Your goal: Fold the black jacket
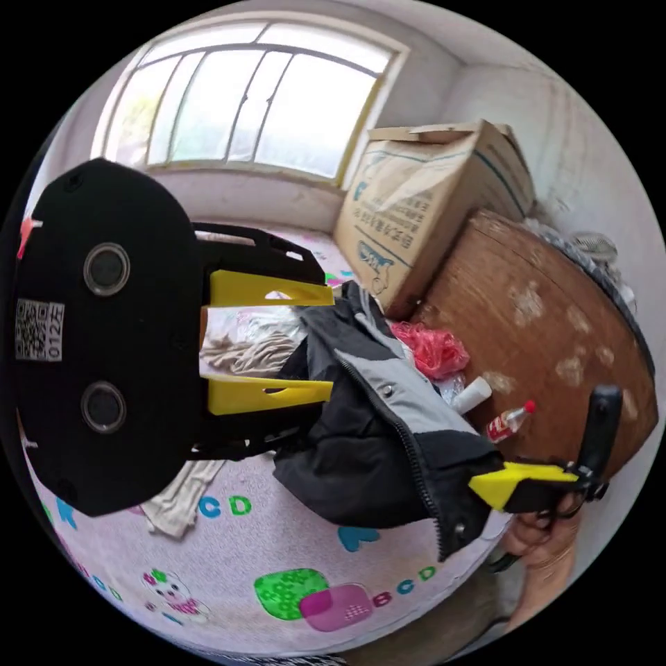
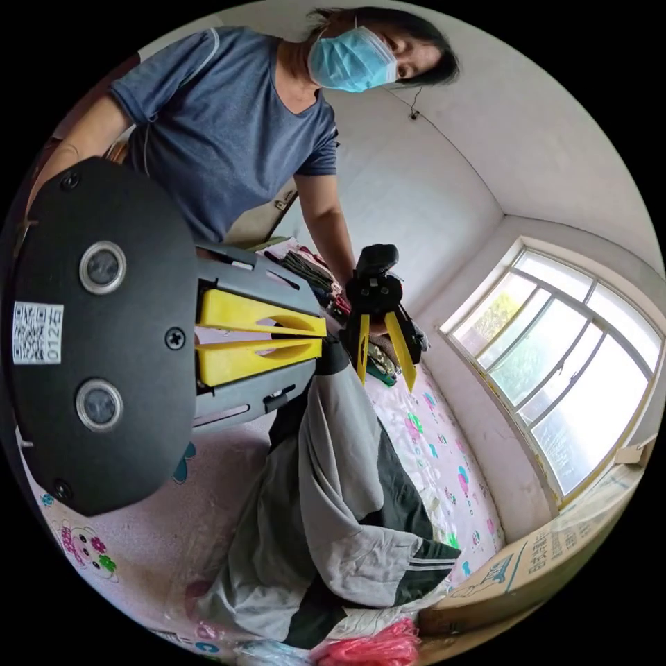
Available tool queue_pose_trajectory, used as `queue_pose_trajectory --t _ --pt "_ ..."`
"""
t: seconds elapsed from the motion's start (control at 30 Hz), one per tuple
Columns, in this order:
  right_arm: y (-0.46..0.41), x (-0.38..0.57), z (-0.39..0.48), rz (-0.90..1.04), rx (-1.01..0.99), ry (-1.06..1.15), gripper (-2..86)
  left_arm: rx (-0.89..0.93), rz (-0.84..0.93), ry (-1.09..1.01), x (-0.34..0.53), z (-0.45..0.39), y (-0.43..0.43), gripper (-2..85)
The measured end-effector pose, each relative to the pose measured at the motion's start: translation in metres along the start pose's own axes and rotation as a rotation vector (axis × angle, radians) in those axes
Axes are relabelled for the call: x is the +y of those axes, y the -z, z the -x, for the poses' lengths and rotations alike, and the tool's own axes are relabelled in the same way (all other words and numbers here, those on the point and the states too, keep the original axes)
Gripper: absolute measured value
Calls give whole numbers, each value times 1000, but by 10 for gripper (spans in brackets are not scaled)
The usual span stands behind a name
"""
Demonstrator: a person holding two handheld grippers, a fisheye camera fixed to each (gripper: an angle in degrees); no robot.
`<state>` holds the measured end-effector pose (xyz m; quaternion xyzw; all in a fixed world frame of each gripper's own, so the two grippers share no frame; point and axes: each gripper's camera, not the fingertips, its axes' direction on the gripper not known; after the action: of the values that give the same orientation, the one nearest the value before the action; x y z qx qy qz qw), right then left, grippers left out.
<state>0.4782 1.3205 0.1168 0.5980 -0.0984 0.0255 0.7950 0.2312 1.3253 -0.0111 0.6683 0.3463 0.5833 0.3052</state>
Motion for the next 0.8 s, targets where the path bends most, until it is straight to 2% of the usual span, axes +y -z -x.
queue_pose_trajectory --t 0.3,0.4,0.47,0.53,0.63,0.73,0.8 --pt "31 -25 65 77 -9 144 0 -127 -128 -470 -90 -121 0 112" --pt "29 -43 98 136 75 251 2 -224 -172 -608 -109 -147 -6 77" --pt "30 -52 114 162 130 304 3 -226 -191 -647 -122 -155 -8 57" --pt "35 -61 120 168 159 316 5 -236 -177 -644 -135 -156 -12 40" --pt "57 -72 119 65 172 261 12 -237 -114 -575 -156 -139 -19 15" --pt "98 -76 111 -142 130 197 24 -215 -57 -396 -177 -87 -21 -1" --pt "132 -70 105 -329 158 160 36 -128 -16 -146 -194 -14 -19 -4"
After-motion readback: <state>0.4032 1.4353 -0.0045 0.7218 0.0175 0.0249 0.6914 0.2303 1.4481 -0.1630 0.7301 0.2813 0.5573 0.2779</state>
